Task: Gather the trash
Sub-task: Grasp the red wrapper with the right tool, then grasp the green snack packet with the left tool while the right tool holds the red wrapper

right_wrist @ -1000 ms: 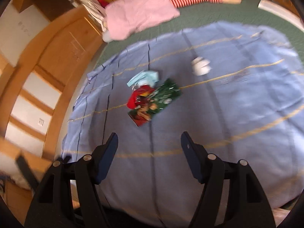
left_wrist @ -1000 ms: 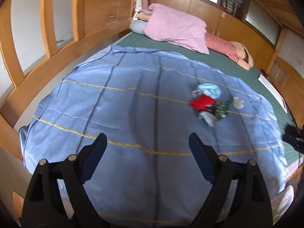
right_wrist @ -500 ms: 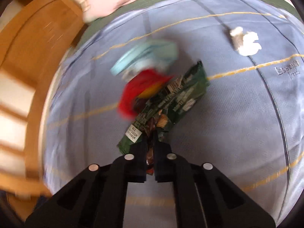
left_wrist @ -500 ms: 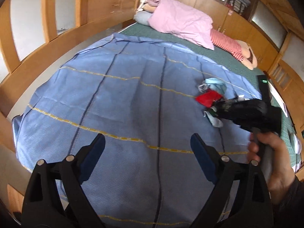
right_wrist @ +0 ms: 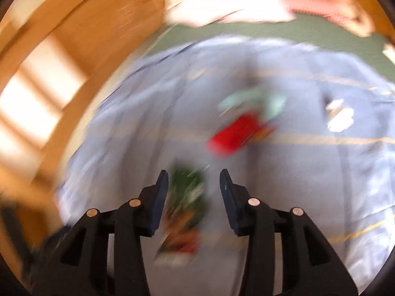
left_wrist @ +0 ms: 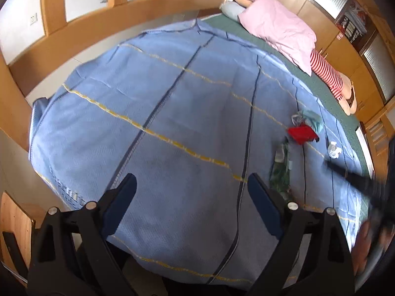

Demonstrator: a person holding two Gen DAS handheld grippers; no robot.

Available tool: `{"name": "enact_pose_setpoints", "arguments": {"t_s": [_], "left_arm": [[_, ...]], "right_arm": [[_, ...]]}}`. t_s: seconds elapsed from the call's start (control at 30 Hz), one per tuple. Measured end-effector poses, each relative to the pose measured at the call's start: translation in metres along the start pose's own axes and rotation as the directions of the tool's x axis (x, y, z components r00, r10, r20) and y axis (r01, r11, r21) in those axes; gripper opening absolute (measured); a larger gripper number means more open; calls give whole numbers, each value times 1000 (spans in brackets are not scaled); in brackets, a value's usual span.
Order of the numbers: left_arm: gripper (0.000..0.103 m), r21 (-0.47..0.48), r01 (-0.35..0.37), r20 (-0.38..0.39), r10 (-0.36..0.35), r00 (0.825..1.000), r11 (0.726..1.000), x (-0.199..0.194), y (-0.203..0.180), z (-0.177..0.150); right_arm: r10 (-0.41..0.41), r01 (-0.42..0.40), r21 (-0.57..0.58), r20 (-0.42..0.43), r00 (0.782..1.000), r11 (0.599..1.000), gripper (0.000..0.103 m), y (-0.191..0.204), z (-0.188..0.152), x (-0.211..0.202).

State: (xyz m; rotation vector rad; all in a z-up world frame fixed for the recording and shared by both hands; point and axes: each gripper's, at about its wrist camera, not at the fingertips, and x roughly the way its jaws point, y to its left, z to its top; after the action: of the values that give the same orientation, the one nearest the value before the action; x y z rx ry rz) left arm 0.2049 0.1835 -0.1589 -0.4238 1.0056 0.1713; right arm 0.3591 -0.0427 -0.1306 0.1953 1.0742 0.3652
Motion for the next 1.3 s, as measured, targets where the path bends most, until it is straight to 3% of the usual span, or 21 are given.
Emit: {"name": "enact_pose_setpoints", "arguments": {"t_s": [0.07, 0.17, 0.23, 0.3, 0.4, 0.57, 0.67, 0.73, 0.8, 0.83, 0.93, 1.03, 1.07, 1.17, 1.27, 1.3], "left_arm": [[91, 13, 6, -7, -6, 1000, 1000, 1, -4, -1], [91, 34, 11, -6, -11, 1000, 999, 2, -10, -1], [91, 43, 18, -20, -18, 1000, 999, 5, -13, -1], [91, 46, 22, -30, -20, 999, 999, 7, -13, -1], [91, 34, 27, -35, -26, 999, 999, 7, -10, 1], [91, 6, 30, -29, -30, 999, 1000, 5, -4, 4], [91, -9, 31, -31, -31, 999, 999, 6, -2, 3], [91, -13, 31, -29, -31, 999, 999, 6, -1, 3], [91, -17, 31, -30, -32, 999, 999, 6, -1, 2], [91, -20, 33, -31, -34, 999, 999, 7, -1, 1], [91, -25, 56, -55, -57, 997, 998, 13, -4, -1], [91, 1, 128, -121, -126, 985, 992, 26, -17, -6], [91, 16, 154, -145, -150, 978, 988, 30, -23, -8], [91, 76, 230, -215, -209, 954, 970, 39, -45, -19], [91, 130, 271, -244, -234, 941, 954, 43, -64, -28], [91, 150, 282, -257, -238, 937, 948, 46, -70, -30]], "right_arm": [[-107, 104, 55, 56, 993, 993, 51, -18, 26, 6], [-231, 225, 90, 66, 971, 970, 52, -40, 55, 36], [-304, 300, 79, 38, 952, 951, 52, -47, 64, 66], [-318, 317, 81, -6, 948, 945, 51, -56, 57, 83], [-291, 295, 81, -58, 955, 952, 31, -51, 39, 109], [-202, 206, 59, -71, 977, 977, 26, -41, 5, 85], [-129, 141, 87, -131, 983, 986, 26, -32, -20, 72], [-12, 34, 110, -189, 982, 993, 26, -17, -39, 66], [118, -90, 127, -232, 965, 988, 26, 2, -52, 62], [138, -111, 126, -235, 962, 986, 26, 6, -54, 60], [142, -118, 130, -194, 971, 985, 26, 9, -50, 47], [21, -5, 114, -137, 990, 994, 26, -10, -41, 32], [-36, 51, 94, -153, 988, 994, 26, -15, -40, 30], [-82, 96, 49, -242, 967, 994, 26, -17, -50, 40], [-37, 50, 25, -371, 928, 998, 26, -12, -79, 56], [-25, 42, 38, -372, 928, 998, 26, -12, -84, 55]]}}
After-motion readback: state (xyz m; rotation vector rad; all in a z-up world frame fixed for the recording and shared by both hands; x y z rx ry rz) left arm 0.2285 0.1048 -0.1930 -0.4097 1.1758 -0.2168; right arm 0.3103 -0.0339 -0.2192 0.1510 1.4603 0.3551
